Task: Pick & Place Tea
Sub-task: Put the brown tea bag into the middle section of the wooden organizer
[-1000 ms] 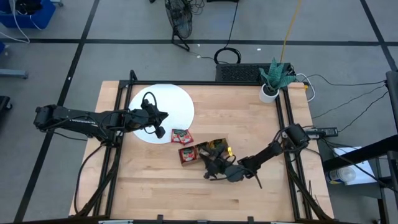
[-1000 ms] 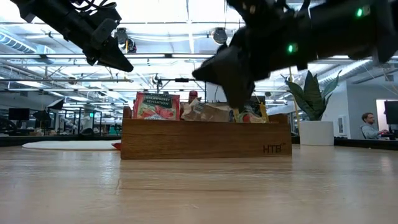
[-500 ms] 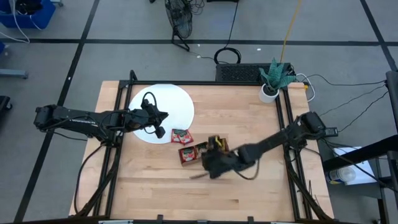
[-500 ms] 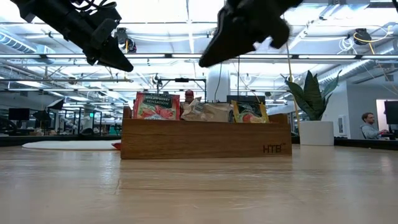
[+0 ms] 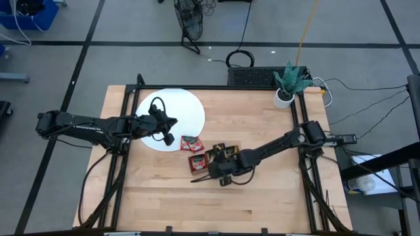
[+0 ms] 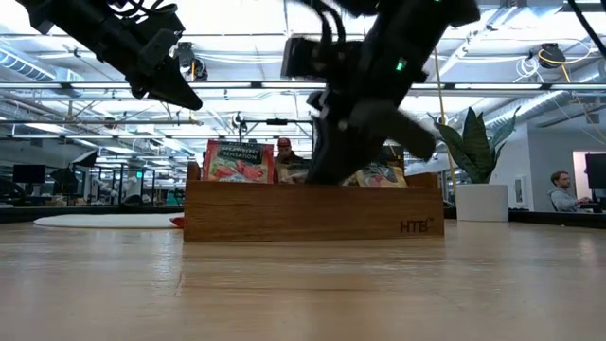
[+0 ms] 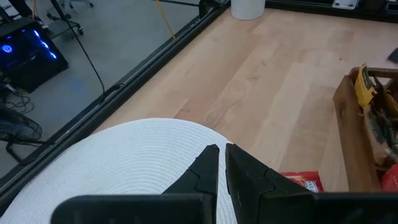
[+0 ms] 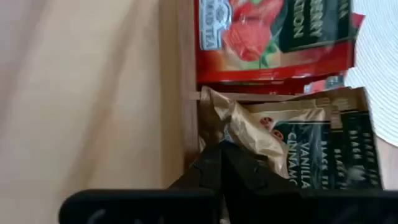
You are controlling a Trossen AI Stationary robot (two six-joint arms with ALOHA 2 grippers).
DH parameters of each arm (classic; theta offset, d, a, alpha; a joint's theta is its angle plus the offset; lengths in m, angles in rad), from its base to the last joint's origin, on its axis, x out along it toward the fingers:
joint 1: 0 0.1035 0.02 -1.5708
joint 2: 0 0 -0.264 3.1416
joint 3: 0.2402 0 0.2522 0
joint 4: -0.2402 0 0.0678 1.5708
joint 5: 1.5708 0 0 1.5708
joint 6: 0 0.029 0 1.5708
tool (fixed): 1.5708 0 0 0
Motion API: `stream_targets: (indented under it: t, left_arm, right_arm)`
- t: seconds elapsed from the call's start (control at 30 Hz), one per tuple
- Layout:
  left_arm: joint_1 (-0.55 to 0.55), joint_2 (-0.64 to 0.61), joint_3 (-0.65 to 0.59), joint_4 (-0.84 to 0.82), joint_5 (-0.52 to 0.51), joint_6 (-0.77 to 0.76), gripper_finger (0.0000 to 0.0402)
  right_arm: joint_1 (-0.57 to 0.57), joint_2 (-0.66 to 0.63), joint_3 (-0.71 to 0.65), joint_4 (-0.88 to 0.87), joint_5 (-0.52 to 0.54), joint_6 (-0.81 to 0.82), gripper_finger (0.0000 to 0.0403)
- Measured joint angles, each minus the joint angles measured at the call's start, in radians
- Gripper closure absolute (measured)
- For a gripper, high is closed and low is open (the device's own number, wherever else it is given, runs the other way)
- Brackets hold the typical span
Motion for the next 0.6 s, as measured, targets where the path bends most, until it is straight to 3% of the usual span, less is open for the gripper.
stream_targets:
  t: [0.6]
  left_arm:
    - [0.000, 0.000, 0.000, -0.014, -0.003, -0.002, 0.0364]
  right_arm:
    - [0.041, -0.063, -0.002, 0.002, 0.055, 0.050, 0.0403]
